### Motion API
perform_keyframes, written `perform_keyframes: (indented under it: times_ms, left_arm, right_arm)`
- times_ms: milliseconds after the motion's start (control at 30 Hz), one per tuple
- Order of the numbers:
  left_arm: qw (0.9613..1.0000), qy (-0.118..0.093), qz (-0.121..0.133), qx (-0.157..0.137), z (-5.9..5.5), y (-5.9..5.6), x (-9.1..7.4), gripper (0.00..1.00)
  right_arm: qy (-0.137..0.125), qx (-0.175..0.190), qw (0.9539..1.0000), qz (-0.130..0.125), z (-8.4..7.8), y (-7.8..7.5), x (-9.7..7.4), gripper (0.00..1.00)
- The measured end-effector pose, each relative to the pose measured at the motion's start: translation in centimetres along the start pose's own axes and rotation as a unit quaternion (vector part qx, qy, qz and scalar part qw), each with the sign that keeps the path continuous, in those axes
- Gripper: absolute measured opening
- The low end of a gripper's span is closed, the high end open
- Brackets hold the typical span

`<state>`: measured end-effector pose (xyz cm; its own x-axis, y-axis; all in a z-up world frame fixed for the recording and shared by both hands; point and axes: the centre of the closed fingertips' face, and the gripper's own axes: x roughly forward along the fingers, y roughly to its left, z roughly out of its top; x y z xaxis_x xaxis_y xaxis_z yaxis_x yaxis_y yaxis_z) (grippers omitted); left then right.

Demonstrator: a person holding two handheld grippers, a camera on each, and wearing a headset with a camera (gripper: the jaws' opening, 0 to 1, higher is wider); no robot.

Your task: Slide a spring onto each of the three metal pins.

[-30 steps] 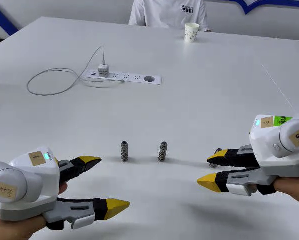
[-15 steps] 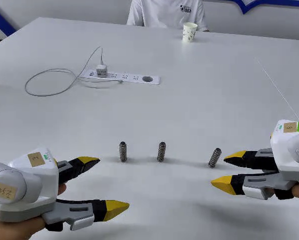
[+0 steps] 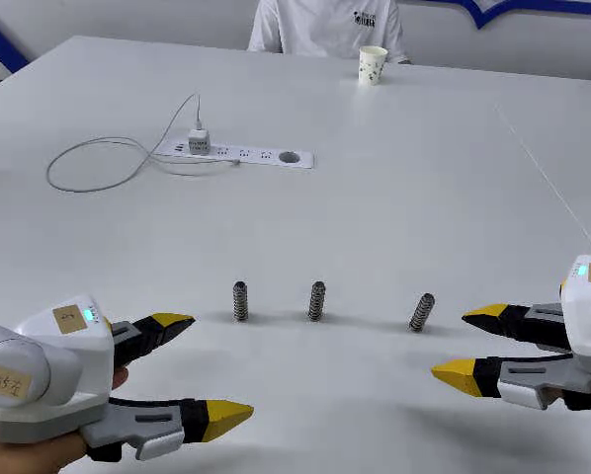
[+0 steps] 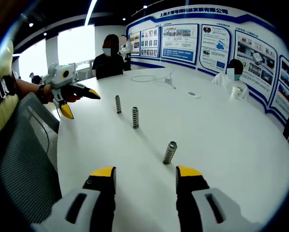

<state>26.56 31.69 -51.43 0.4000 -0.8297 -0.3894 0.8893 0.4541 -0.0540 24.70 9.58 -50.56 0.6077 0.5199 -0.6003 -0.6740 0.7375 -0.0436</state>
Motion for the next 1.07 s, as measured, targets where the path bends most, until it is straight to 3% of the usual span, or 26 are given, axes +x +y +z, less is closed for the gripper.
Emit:
perform_keyframes:
  times_ms: [433,1067]
  left_arm:
    - [1.0,0.0,0.005,-0.005,-0.24,0.21,-0.09,0.77]
    - [0.9999,-0.001,0.012,-0.012,-0.29,0.22,-0.17,0.78]
  right_arm:
    - [-0.022,-0.001,0.9998,-0.005,-0.38,-0.26,-0.4,0.57]
    - [-0.031,-0.004,0.9995,-0.009,-0.36,-0.62,-0.63,0.62]
